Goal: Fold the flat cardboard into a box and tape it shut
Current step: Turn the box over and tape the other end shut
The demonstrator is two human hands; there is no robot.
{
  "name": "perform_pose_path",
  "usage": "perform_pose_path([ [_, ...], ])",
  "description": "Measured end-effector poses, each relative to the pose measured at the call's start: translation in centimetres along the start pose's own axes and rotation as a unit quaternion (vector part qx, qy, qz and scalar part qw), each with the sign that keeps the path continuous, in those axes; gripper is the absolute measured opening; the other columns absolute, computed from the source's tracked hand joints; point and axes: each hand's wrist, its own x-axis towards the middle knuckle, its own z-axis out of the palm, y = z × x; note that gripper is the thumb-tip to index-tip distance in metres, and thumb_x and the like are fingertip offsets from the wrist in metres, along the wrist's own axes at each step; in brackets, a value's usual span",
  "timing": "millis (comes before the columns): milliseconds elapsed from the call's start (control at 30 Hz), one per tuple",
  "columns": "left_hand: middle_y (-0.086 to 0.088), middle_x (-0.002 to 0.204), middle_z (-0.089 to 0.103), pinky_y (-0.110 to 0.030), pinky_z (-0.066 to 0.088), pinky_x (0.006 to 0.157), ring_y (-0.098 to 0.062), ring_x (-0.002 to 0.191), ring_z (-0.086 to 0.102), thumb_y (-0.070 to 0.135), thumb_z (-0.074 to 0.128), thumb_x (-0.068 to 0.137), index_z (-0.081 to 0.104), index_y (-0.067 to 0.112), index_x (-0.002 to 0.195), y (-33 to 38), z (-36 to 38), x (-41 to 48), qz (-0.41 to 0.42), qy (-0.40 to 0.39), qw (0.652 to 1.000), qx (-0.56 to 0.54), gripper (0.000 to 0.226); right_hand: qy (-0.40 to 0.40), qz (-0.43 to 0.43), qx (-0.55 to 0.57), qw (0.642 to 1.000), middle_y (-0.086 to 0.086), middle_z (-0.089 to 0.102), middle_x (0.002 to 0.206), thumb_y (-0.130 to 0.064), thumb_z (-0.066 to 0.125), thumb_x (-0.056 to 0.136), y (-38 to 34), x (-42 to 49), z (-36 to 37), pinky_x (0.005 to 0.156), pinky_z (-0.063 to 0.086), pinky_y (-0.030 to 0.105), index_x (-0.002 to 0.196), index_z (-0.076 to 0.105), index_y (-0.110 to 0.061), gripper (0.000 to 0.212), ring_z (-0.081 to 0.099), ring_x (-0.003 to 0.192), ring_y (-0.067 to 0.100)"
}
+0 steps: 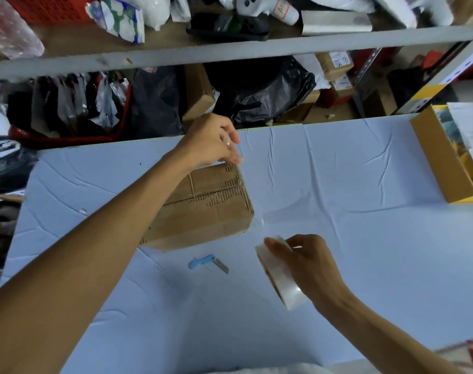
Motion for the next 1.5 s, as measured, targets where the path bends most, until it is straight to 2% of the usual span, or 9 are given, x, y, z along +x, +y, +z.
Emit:
perform_pose_path([
  [133, -0.001, 0.074, 0.071, -0.008, 0.048, 0.050, -0.001, 0.057, 0.066, 0.013, 0.085, 0.066, 0.064, 0.006, 0.092, -0.1, 0.1, 0.0, -0.007, 0.004, 1.000, -0.006, 0.034, 0.001, 0.003, 0.010, 1.000, -0.011, 0.055, 0.036, -0.038, 0.069, 0.084, 0.1, 0.1, 0.4, 0.032, 0.029, 0.008, 0.067, 0.063, -0.008, 0.035, 0.051, 0.032, 0.000],
  [300, -0.001, 0.078, 0.071, -0.012, 0.043, 0.055, -0.002, 0.067, 0.065, 0.016, 0.083, 0.070, 0.064, 0.009, 0.097, -0.4, 0.3, 0.3, -0.014, 0.010, 1.000, 0.012, 0.033, -0.002, 0.001, 0.003, 1.000, -0.006, 0.068, 0.051, -0.043, 0.068, 0.083, -0.2, 0.4, 0.3, 0.039, 0.039, 0.012, 0.075, 0.067, -0.009, 0.034, 0.060, 0.043, 0.002],
  [533, -0.001, 0.092, 0.069, -0.007, 0.041, 0.048, -0.003, 0.074, 0.061, 0.023, 0.082, 0.071, 0.059, 0.013, 0.104, -1.8, 0.8, 0.6, -0.064, -0.001, 0.998, -0.004, 0.041, -0.011, 0.018, -0.013, 1.000, 0.008, 0.073, 0.069, -0.047, 0.069, 0.080, 0.0, 0.7, 0.4, 0.067, 0.059, 0.044, 0.078, 0.068, -0.009, 0.037, 0.071, 0.064, 0.024],
  [667, -0.004, 0.116, 0.045, -0.025, 0.044, 0.073, -0.016, 0.099, 0.050, 0.032, 0.086, 0.064, 0.044, 0.014, 0.115, -2.2, 1.3, 0.0, -0.066, 0.106, 0.991, 0.056, 0.069, -0.008, 0.017, -0.023, 1.000, 0.009, 0.073, 0.070, -0.047, 0.068, 0.080, 0.2, 1.0, 0.6, 0.070, 0.058, 0.047, 0.078, 0.067, -0.009, 0.038, 0.071, 0.066, 0.026],
  [767, 0.001, 0.102, 0.050, -0.030, 0.043, 0.075, -0.014, 0.096, 0.046, 0.032, 0.084, 0.065, 0.054, 0.011, 0.098, -2.1, 1.6, -0.7, 0.063, 0.167, 0.974, 0.141, 0.049, -0.007, 0.013, -0.022, 1.000, 0.010, 0.073, 0.069, -0.047, 0.069, 0.080, 0.0, 1.3, 0.6, 0.070, 0.058, 0.048, 0.077, 0.067, -0.009, 0.038, 0.071, 0.065, 0.027],
  [900, -0.003, 0.091, 0.070, -0.036, 0.053, 0.080, -0.017, 0.086, 0.064, 0.018, 0.066, 0.087, 0.067, 0.013, 0.089, -1.8, 2.1, -1.0, 0.074, 0.033, 0.987, 0.139, 0.006, -0.006, 0.010, -0.026, 1.000, 0.010, 0.073, 0.071, -0.047, 0.069, 0.079, 0.0, 1.6, 0.6, 0.071, 0.058, 0.049, 0.078, 0.067, -0.008, 0.039, 0.070, 0.067, 0.028],
  [1133, -0.002, 0.100, 0.069, -0.031, 0.049, 0.078, -0.016, 0.090, 0.063, 0.023, 0.058, 0.092, 0.066, 0.017, 0.096, -1.5, 1.5, -1.1, 0.058, -0.019, 0.984, 0.165, 0.011, 0.001, 0.020, -0.028, 0.999, 0.012, 0.072, 0.075, -0.047, 0.070, 0.079, 0.2, 2.3, 0.3, 0.073, 0.058, 0.050, 0.081, 0.067, -0.007, 0.040, 0.070, 0.070, 0.030],
  [1267, 0.001, 0.099, 0.066, -0.032, 0.051, 0.080, -0.015, 0.091, 0.062, 0.040, 0.069, 0.082, 0.064, 0.019, 0.093, -1.1, 1.8, -1.7, 0.011, -0.040, 0.993, 0.107, 0.024, 0.007, 0.016, -0.036, 0.999, 0.015, 0.072, 0.074, -0.047, 0.069, 0.079, -0.2, 2.7, 0.3, 0.072, 0.057, 0.050, 0.081, 0.066, -0.003, 0.044, 0.069, 0.071, 0.034],
  [1500, -0.002, 0.081, 0.064, -0.040, 0.053, 0.071, -0.020, 0.077, 0.061, 0.025, 0.069, 0.079, 0.056, 0.014, 0.078, -1.1, 3.5, -2.0, -0.037, 0.065, 0.994, 0.081, 0.017, -0.002, 0.016, -0.041, 0.999, 0.009, 0.073, 0.073, -0.050, 0.071, 0.075, 0.0, 2.5, 0.1, 0.070, 0.057, 0.045, 0.080, 0.066, -0.011, 0.040, 0.070, 0.069, 0.028],
])
